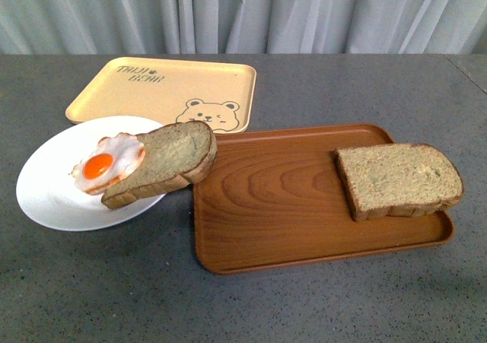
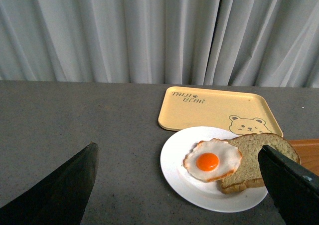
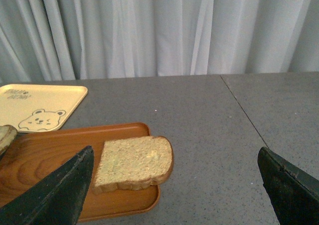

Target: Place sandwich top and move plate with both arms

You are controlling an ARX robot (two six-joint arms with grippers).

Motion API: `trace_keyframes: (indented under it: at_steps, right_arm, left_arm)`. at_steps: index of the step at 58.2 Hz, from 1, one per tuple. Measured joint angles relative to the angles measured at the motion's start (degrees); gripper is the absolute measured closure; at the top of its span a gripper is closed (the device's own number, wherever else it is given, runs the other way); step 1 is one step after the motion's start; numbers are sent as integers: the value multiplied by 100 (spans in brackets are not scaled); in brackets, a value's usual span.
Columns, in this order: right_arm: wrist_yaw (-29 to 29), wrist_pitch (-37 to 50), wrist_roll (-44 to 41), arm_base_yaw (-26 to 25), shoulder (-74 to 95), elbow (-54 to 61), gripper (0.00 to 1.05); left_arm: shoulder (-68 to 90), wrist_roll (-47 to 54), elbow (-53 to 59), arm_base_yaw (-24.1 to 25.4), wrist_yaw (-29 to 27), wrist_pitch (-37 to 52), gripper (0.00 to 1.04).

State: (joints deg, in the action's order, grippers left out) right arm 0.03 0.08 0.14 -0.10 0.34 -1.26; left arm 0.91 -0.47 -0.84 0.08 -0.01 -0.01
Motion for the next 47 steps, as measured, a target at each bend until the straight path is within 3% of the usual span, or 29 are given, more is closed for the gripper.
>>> trace_keyframes:
  at_steps: [42, 47]
  right_arm:
    - [0, 2, 0, 0, 0, 0, 9]
    - [503, -1091, 323, -81, 938, -492, 9]
  left_arm:
    - [0, 0, 0, 0, 0, 0, 9]
    - [-2, 0, 0, 0, -2, 0, 9]
